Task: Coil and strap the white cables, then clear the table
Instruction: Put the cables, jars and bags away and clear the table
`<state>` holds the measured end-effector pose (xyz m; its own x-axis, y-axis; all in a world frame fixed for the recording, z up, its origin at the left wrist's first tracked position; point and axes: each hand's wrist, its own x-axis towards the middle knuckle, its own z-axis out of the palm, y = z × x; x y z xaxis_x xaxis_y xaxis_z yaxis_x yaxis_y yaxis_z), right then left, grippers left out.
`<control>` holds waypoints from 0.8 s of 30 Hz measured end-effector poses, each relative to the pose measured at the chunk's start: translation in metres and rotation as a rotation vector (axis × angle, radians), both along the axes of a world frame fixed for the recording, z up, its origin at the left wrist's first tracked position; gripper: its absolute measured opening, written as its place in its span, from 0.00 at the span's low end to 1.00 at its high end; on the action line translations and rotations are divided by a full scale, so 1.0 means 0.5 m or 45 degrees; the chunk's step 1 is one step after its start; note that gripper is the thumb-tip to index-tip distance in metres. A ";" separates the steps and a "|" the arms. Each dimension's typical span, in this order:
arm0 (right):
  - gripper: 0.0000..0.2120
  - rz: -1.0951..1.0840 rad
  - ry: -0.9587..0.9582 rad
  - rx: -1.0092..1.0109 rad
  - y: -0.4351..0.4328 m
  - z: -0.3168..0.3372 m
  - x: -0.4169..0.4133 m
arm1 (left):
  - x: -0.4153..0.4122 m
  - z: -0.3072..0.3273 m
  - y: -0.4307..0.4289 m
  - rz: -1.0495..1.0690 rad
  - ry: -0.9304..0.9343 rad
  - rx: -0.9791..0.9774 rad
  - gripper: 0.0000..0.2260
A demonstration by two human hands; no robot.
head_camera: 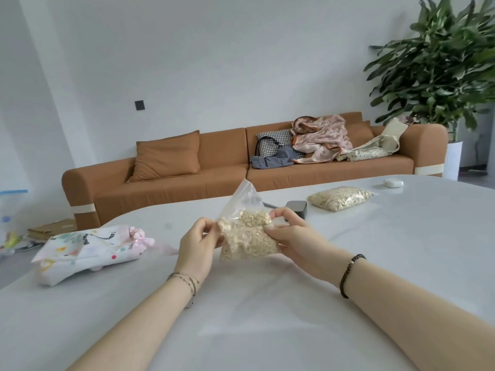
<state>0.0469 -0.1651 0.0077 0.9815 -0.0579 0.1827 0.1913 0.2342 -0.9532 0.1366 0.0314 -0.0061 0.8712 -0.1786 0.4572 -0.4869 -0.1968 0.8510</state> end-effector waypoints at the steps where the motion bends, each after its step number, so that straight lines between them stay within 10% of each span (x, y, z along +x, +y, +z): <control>1: 0.09 0.001 -0.003 -0.017 0.004 -0.002 0.001 | 0.009 -0.003 0.005 0.020 0.052 0.031 0.16; 6: 0.10 -0.021 -0.012 -0.091 0.005 -0.006 -0.002 | 0.002 0.011 0.003 -0.242 0.486 -0.213 0.22; 21: 0.10 -0.401 -0.320 -0.344 0.026 0.018 -0.031 | -0.042 0.035 0.009 -0.195 -0.210 -0.174 0.01; 24: 0.12 -0.458 -0.377 -0.286 0.027 0.026 -0.037 | -0.047 0.042 0.011 -0.116 -0.339 -0.256 0.10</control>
